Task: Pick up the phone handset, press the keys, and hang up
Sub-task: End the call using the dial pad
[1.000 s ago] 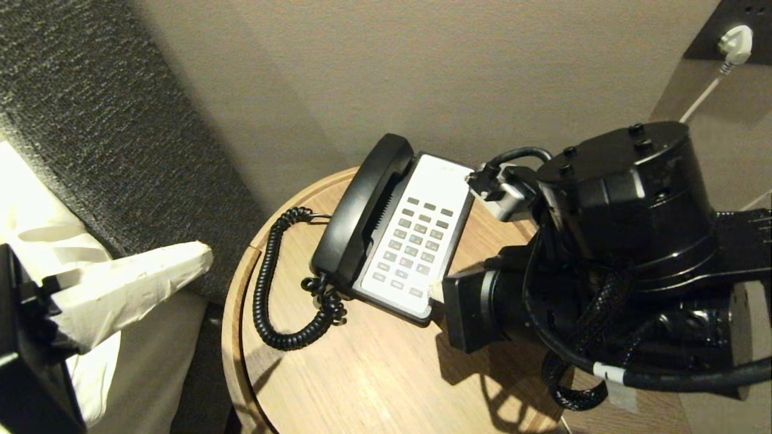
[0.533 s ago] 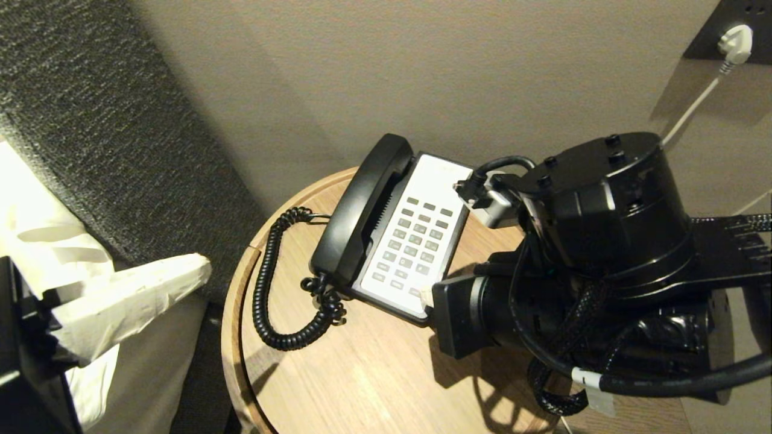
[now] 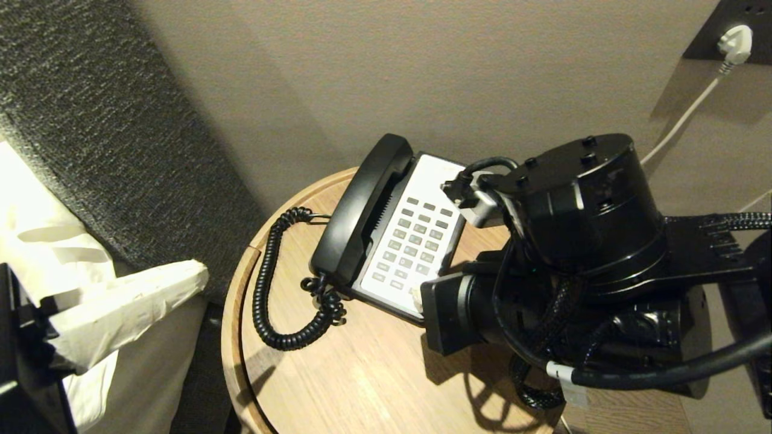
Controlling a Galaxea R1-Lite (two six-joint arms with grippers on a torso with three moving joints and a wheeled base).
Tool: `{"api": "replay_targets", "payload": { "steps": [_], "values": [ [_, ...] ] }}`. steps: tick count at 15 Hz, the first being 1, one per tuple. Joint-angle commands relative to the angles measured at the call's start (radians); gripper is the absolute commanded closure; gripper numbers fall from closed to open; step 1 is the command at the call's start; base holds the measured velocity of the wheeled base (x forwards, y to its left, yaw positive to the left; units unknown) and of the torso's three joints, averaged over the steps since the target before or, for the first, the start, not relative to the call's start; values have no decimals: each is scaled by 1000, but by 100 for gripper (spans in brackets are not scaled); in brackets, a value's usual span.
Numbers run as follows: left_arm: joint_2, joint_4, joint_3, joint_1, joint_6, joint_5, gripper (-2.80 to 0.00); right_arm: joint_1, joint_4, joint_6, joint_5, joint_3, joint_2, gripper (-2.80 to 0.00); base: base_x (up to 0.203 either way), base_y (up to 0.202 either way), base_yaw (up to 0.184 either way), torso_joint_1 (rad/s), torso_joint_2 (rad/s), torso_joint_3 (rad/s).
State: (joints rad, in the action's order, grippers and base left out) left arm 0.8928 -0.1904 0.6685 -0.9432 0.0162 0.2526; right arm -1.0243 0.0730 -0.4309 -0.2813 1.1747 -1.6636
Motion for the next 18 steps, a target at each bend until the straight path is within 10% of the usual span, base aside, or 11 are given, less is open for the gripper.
{"api": "replay_targets", "payload": {
  "steps": [1, 18],
  "values": [
    [-3, -1, 0, 0, 1, 2, 0, 0, 1, -2, -3, 0, -10, 0, 0, 0, 0, 0, 0, 0],
    [-18, 0, -30, 0, 1, 2, 0, 1, -30, 3, -10, 2, -4, 0, 0, 0, 0, 0, 0, 0]
  ]
}}
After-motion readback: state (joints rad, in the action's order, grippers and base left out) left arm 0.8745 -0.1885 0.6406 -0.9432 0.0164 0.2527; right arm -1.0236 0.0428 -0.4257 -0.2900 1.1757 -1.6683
